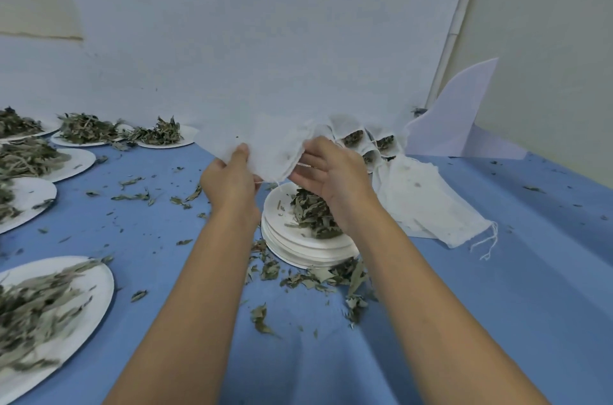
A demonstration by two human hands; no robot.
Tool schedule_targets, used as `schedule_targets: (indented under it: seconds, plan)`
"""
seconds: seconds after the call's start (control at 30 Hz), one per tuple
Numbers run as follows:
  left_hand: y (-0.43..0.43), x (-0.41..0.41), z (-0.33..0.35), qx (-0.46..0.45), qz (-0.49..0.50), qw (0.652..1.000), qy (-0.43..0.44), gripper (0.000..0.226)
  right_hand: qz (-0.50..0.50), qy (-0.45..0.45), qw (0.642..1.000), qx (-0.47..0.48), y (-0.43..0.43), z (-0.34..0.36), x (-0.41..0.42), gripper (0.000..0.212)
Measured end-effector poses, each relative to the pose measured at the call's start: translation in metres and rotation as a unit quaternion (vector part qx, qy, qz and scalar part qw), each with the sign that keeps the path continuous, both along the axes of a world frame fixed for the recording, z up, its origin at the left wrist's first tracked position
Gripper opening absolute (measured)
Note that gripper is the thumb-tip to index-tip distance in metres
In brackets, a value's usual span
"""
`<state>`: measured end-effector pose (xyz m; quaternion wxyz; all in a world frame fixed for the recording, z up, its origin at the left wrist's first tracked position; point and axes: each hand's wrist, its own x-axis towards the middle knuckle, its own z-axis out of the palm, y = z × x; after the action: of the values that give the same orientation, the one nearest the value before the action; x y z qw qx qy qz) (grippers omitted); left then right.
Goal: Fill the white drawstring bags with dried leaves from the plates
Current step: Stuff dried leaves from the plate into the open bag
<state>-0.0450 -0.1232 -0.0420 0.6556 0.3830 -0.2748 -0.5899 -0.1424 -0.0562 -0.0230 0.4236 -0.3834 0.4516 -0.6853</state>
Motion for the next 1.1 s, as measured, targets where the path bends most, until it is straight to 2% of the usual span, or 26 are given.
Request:
schedule_targets:
  seconds: [0.07, 0.13, 0.23, 0.3, 0.37, 0.4, 0.47, 0.57, 0.63, 0.7, 0.77, 0.8, 0.83, 1.0, 1.1]
  plan:
    - [0.000, 0.000, -0.001, 0.003, 0.005, 1.000, 0.001, 0.017, 0.023, 0.062, 0.998, 0.018, 0.001, 0.000, 0.001, 0.015]
    - [0.000, 0.001, -0.002, 0.012, 0.001, 1.000, 0.000, 0.019, 0.008, 0.086, 0.996, 0.026, -0.001, 0.000, 0.004, 0.024]
    - [-0.003, 0.006, -0.004, 0.050, -0.012, 0.999, 0.011, 0.026, -0.075, 0.059, 0.995, 0.022, -0.008, -0.001, 0.006, 0.018]
    - [-0.007, 0.011, -0.006, 0.076, -0.015, 0.997, 0.001, 0.025, -0.135, 0.083, 0.987, 0.011, -0.012, -0.003, 0.002, 0.019]
    - [-0.009, 0.016, -0.008, 0.082, -0.003, 0.995, -0.051, 0.021, -0.170, 0.147, 0.974, 0.003, -0.013, -0.007, 0.000, 0.023]
    - [-0.010, 0.017, -0.010, 0.072, 0.015, 0.994, -0.083, 0.019, -0.181, 0.188, 0.965, 0.004, -0.013, -0.010, 0.001, 0.018]
    - [-0.010, 0.017, -0.011, 0.024, 0.061, 0.984, -0.163, 0.028, -0.206, 0.265, 0.942, 0.001, -0.012, -0.013, 0.004, 0.006]
    - [0.002, 0.017, 0.000, -0.140, 0.108, 0.946, -0.273, 0.026, -0.225, 0.389, 0.893, -0.016, -0.011, -0.016, 0.009, 0.010]
    - [0.011, 0.017, 0.010, -0.272, 0.073, 0.907, -0.314, 0.021, -0.211, 0.433, 0.876, -0.015, -0.010, -0.017, 0.012, 0.010]
    - [0.015, 0.016, 0.015, -0.359, 0.017, 0.839, -0.409, 0.026, -0.205, 0.453, 0.867, -0.004, -0.010, -0.018, 0.015, 0.012]
    - [0.015, 0.012, 0.016, -0.360, 0.000, 0.744, -0.562, 0.030, -0.215, 0.472, 0.855, -0.002, -0.011, -0.016, 0.016, 0.016]
    - [0.015, 0.011, 0.015, -0.341, 0.000, 0.717, -0.608, 0.029, -0.218, 0.476, 0.852, -0.006, -0.010, -0.016, 0.015, 0.017]
    - [0.015, 0.009, 0.015, -0.327, -0.005, 0.708, -0.626, 0.027, -0.217, 0.478, 0.851, -0.011, -0.009, -0.015, 0.015, 0.020]
    - [0.014, 0.011, 0.017, -0.341, -0.032, 0.717, -0.607, 0.027, -0.208, 0.466, 0.860, -0.014, -0.011, -0.017, 0.009, 0.020]
    - [0.014, 0.012, 0.020, -0.357, -0.011, 0.714, -0.602, 0.024, -0.229, 0.445, 0.866, 0.001, -0.013, -0.016, 0.005, 0.021]
